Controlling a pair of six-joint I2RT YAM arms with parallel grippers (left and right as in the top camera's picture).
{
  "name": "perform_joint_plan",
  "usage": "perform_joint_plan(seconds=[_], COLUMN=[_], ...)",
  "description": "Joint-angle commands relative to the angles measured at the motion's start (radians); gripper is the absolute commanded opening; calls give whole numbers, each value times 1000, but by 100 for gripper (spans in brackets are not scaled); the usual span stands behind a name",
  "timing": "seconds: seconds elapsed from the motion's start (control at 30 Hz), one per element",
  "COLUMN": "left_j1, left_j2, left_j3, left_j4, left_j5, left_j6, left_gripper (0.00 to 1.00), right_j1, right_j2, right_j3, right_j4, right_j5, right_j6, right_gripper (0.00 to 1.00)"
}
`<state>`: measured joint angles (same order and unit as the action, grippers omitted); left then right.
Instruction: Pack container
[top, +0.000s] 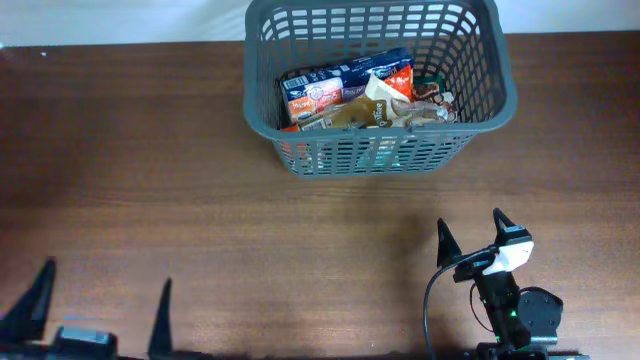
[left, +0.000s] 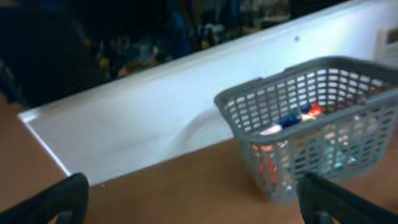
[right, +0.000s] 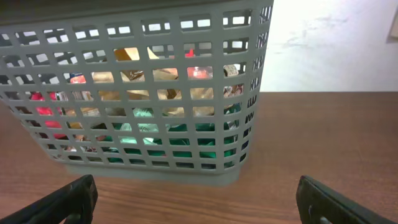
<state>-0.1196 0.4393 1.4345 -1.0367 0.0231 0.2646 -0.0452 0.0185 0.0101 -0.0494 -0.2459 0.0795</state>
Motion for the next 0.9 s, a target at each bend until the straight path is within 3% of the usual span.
perform_joint_plan(seconds=[0.0, 0.17, 0.47, 0.57, 0.87], left_j1=[49, 98, 143, 142, 142], left_j2=[-113, -233, -431, -435, -435], left_j3=[-218, -533, -1079, -1180, -1371], left_j4=[160, 445, 970, 1037, 1004], left_j5=[156, 263, 295, 286, 185], left_j6=[-14, -44, -117, -118, -118], left_gripper=[99, 99, 99, 99, 99], right_j1=[-1, -1, -1, -1, -1], right_j2=[-6, -6, -6, -6, -6], right_j3=[-5, -5, -5, -5, -5], right_j4=[-6, -6, -6, -6, -6], right_j5=[-5, -5, -5, -5, -5], right_j6=[6, 6, 6, 6, 6], right_gripper=[99, 99, 99, 99, 99])
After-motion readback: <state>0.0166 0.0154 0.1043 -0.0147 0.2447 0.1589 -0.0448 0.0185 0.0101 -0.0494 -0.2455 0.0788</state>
